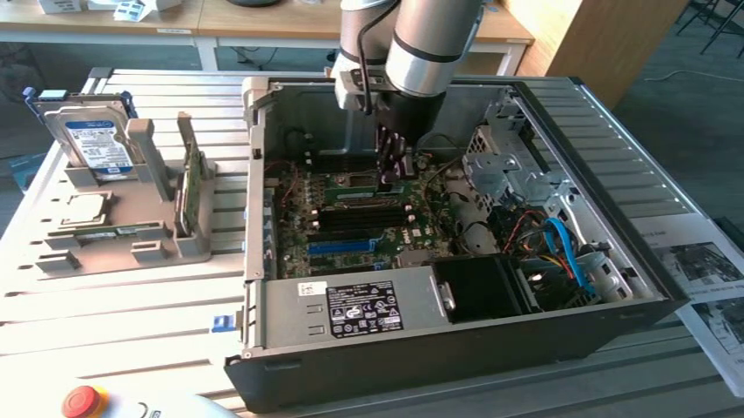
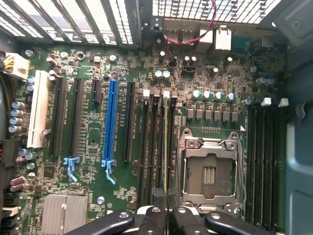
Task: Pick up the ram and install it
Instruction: 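Insert the ram into the slot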
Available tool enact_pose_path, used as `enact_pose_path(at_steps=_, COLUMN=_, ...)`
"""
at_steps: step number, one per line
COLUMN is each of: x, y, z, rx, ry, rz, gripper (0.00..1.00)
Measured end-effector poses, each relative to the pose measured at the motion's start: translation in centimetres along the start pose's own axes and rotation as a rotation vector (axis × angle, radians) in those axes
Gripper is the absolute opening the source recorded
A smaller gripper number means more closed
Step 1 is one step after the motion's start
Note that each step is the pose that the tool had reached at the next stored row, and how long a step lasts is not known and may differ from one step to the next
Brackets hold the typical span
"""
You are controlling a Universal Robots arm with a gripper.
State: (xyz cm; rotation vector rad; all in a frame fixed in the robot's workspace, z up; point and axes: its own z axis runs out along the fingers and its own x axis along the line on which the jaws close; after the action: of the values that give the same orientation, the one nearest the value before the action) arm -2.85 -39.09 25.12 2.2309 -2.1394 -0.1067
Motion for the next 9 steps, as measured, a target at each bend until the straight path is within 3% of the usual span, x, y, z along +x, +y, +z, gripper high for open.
enact_pose_path(at_steps=9, x=-0.06, y=-0.01, z=0.5, rx=-0.0003, ry=0.0003, rz=0.0, gripper=0.12)
